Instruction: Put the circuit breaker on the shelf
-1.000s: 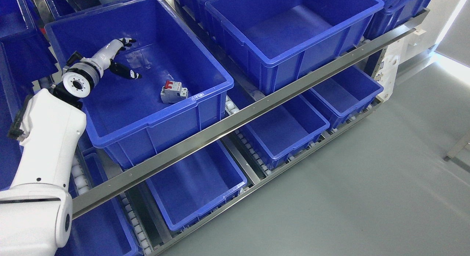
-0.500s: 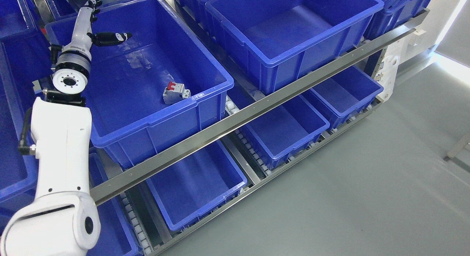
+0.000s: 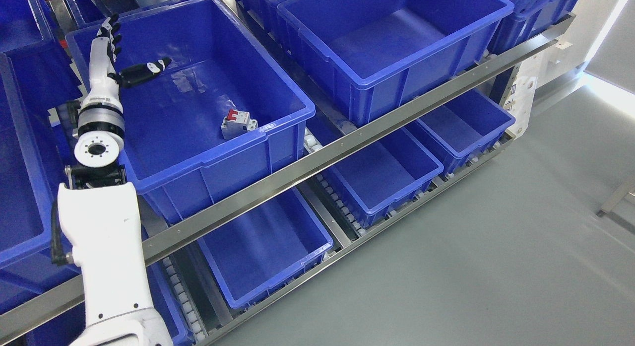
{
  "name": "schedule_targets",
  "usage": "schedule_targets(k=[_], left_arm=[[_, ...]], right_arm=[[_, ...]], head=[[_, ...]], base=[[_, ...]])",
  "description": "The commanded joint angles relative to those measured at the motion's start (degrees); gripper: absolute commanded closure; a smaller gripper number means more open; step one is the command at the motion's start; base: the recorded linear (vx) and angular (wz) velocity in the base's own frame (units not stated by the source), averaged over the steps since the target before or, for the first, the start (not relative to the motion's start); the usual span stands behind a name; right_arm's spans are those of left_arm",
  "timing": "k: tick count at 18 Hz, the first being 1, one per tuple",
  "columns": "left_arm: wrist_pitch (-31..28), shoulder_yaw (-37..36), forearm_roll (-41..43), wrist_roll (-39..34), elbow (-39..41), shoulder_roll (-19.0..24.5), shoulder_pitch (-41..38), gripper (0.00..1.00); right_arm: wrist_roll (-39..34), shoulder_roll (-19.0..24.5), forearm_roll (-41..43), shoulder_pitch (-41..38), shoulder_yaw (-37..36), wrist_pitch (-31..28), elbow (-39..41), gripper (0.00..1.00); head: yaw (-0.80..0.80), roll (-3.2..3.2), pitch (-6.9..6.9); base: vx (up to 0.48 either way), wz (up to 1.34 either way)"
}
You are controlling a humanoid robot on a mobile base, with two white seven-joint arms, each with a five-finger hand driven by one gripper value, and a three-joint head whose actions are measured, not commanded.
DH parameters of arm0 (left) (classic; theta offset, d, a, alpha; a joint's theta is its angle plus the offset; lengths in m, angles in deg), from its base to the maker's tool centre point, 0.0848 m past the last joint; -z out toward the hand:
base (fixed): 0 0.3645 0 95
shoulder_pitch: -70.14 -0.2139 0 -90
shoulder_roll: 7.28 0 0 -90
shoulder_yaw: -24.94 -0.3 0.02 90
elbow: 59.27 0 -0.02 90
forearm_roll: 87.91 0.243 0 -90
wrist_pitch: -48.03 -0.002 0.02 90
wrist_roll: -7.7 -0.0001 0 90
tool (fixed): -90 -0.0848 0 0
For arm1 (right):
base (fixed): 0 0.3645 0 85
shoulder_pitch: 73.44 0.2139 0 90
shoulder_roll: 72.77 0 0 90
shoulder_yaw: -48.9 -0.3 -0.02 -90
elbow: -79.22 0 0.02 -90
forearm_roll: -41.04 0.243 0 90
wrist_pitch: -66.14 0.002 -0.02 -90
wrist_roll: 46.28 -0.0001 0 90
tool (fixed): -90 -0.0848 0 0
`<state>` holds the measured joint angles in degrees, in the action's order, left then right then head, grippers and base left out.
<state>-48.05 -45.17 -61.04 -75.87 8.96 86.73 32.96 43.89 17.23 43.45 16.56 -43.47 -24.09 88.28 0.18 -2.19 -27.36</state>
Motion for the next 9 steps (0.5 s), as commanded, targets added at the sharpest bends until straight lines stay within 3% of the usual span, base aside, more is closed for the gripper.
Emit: schedule_targets(k=[1,9], left_arm=[[-0.17,2.87,-0.67,0.16,23.78,-3.01,-8.61,0.01],[-0.34,2.87,-0.67,0.25,24.40,-3.01,-8.52,0.01]], right_arm=[[0.01,-1.00,-0.04,-0.88,0.00,-2.50,-0.01,0.00],[0.01,-1.00,0.05,-0.88,0.00,-2.50,-0.01,0.00]], head=[[0.00,0.00,0.00],[0.00,0.00,0.00]], base=[[-0.101,-0.01],[-0.111,0.15]])
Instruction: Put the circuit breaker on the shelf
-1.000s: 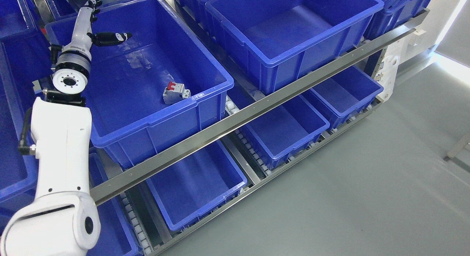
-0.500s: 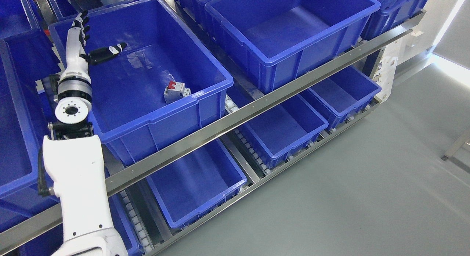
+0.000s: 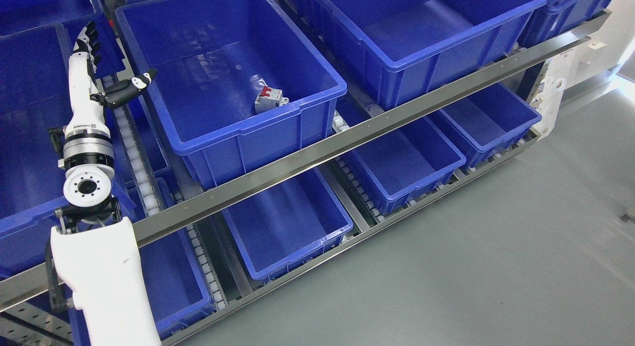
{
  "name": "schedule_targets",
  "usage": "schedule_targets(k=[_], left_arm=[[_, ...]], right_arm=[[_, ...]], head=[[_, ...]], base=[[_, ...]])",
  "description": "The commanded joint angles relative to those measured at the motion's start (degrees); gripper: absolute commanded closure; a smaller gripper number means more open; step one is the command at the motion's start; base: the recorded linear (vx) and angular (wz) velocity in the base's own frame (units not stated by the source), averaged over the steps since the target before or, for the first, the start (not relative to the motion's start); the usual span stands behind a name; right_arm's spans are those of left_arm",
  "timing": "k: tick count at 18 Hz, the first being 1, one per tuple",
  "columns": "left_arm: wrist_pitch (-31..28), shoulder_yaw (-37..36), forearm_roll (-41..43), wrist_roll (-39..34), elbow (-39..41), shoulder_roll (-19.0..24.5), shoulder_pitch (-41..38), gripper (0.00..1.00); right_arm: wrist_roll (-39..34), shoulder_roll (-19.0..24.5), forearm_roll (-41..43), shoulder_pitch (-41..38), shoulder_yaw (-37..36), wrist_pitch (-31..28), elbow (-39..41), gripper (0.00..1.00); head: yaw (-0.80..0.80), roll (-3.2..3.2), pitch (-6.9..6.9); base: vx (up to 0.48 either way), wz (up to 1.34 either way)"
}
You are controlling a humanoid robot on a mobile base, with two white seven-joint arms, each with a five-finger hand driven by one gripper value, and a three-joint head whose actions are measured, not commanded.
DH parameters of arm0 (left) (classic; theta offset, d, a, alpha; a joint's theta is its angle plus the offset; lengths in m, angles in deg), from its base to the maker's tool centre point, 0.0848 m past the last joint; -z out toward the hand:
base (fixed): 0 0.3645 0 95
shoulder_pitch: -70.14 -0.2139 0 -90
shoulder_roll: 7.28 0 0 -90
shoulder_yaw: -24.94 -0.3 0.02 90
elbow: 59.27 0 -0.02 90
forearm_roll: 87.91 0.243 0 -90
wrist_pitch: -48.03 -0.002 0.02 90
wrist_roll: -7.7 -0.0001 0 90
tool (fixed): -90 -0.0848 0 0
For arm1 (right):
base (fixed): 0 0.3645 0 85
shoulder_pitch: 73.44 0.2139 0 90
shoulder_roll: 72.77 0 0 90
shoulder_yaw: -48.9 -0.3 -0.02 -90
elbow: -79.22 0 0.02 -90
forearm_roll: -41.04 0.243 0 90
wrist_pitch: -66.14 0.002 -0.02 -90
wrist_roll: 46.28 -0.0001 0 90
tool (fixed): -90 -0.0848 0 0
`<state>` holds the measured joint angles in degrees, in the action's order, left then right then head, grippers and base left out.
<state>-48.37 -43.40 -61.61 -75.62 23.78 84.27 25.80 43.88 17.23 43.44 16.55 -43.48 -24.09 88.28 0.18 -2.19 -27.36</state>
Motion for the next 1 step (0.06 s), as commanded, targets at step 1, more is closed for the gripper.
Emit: schedule_targets(k=[1], left_arm=[[-0.02,1.10,-0.11,0.00,9.59,-0.55,-1.45,0.01]], right_arm=[[0.02,-1.00,-0.02,-0.96,0.00,-2.50,-0.01,0.00]], head=[[0.00,0.00,0.00]], base=[[-0.069,0.14]])
